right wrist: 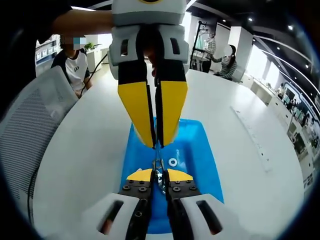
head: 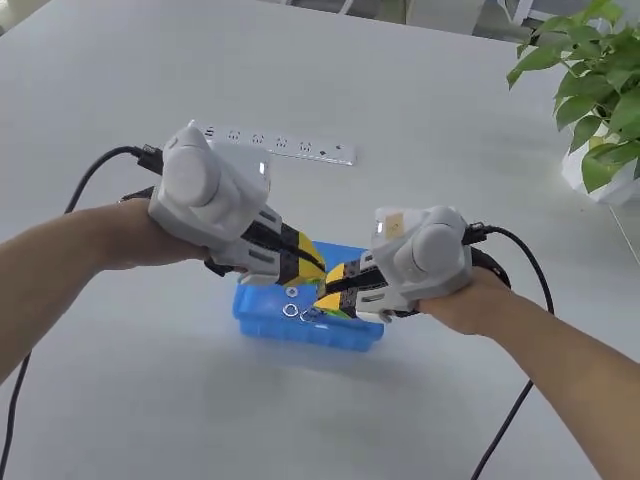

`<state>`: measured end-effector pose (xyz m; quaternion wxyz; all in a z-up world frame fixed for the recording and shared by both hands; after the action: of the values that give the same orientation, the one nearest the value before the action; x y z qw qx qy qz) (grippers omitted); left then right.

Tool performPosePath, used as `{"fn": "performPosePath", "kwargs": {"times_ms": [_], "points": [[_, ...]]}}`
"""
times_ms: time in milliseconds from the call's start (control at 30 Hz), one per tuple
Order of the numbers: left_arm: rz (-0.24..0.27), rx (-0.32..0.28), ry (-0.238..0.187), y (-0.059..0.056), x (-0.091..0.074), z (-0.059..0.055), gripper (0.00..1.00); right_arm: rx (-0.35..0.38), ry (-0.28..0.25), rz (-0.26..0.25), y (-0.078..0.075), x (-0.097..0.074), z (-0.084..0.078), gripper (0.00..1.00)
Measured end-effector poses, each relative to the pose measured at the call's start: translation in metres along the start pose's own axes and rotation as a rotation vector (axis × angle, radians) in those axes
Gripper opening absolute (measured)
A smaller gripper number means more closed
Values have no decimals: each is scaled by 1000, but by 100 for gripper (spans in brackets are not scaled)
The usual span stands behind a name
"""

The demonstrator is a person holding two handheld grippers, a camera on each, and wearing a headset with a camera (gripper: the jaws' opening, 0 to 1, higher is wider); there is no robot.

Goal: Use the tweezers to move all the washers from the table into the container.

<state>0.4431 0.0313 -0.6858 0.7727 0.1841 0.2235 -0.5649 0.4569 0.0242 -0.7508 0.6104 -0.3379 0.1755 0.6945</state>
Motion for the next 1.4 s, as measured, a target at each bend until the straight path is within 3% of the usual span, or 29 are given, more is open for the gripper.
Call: {"fn": "performPosePath", "kwargs": {"times_ms": [333,800,1167,1400], "points": [[-2,30,16,-2,-2,0,6,-19,15,5,3,0,0,10],[0,30,5,-4,-8,5,5,-21,3,-3,4,-5,5,10],[-1,13,-43,-6,-28,18,5,-16,-39,-30,7,-18,24,7],[-33,9,-63,-17,-42,28,5,-17,-51,-34,17,-28,40,6]]}}
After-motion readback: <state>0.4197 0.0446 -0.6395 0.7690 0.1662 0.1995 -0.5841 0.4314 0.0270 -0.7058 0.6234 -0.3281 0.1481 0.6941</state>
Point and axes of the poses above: the centre of the closed fingertips' face, and the gripper's own axes: x roughly forward along the fingers, y roughly to its left, z roughly out of its top, the point moved 2 cm from there along -x, roughly backward along the fingers, and after that the axes turned 4 degrees about -x, right-handed, at the moved point
